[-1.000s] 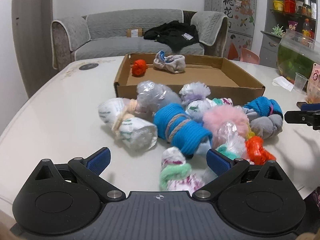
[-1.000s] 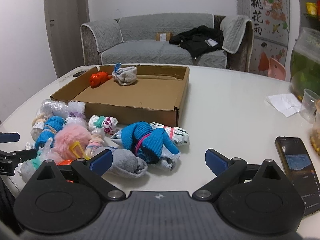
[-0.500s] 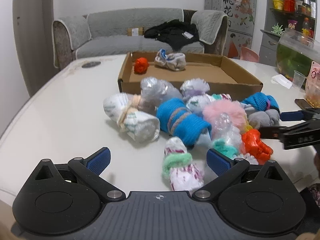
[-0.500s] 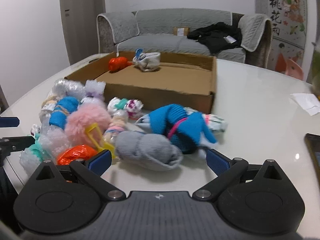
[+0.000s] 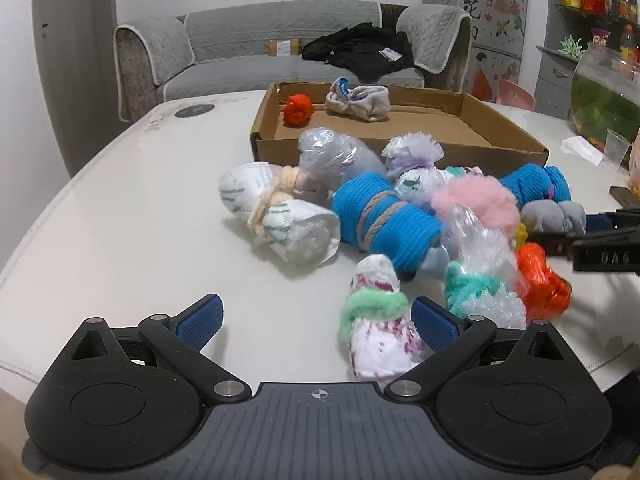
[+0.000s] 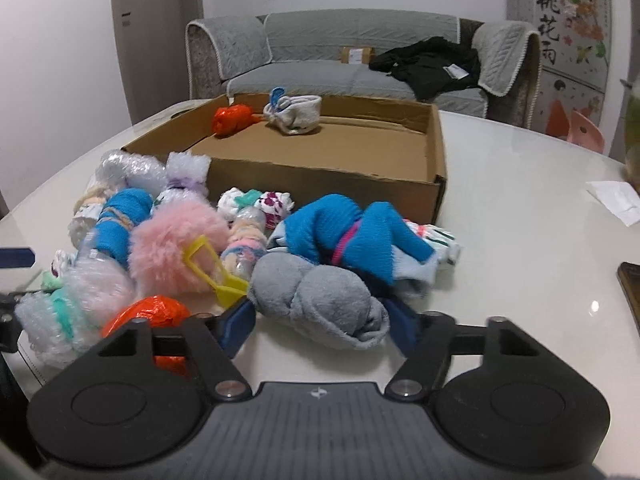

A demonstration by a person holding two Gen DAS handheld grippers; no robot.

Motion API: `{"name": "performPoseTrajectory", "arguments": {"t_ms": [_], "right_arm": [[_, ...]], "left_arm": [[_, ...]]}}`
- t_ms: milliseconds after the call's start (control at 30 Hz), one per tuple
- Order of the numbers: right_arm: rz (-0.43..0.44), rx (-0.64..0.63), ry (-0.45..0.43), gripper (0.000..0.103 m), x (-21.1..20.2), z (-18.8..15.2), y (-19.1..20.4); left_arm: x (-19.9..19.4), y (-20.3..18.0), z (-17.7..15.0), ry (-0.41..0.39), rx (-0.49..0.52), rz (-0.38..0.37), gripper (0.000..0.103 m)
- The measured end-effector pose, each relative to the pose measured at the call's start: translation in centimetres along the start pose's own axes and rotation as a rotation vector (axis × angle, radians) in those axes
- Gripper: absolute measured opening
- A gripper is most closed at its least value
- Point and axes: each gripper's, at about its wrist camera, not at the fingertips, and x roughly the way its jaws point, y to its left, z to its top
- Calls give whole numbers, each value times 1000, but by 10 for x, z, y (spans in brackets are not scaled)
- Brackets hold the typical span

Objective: Organize objects
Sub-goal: 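Grasp the grey sock with the right tool while the left grasps the white-green sock, then place both socks into the box and open both tools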

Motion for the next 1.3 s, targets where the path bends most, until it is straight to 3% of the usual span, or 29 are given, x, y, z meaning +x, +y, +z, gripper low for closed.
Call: {"name": "performPoseTrajectory", "arguments": {"t_ms": [267, 433, 500, 567, 933, 1133, 1300], "right_arm": [[-10, 26, -17, 55, -10, -3, -10], [-17, 47, -28, 54, -15, -3, -21], [-15, 47, -29, 54, -15, -3, -22], [-11, 46, -32, 54, -16, -3, -23], [-1, 23, -93, 53, -36, 12, -27], [16, -14, -186, 53, -50, 61, -35], [69, -65, -252, 53, -42, 115, -38]], "left_arm": [[2, -7, -3, 24, 22, -36, 85], [0, -9, -2, 16, 39, -63, 59], [-2, -11, -2, 14, 42, -75, 43], [-1, -10, -1, 14, 38, -77, 39], [-14, 13, 18, -7, 22, -47, 37], [-28, 30, 87, -125, 73, -17, 37], [-15, 24, 150, -186, 140, -16, 37]]}}
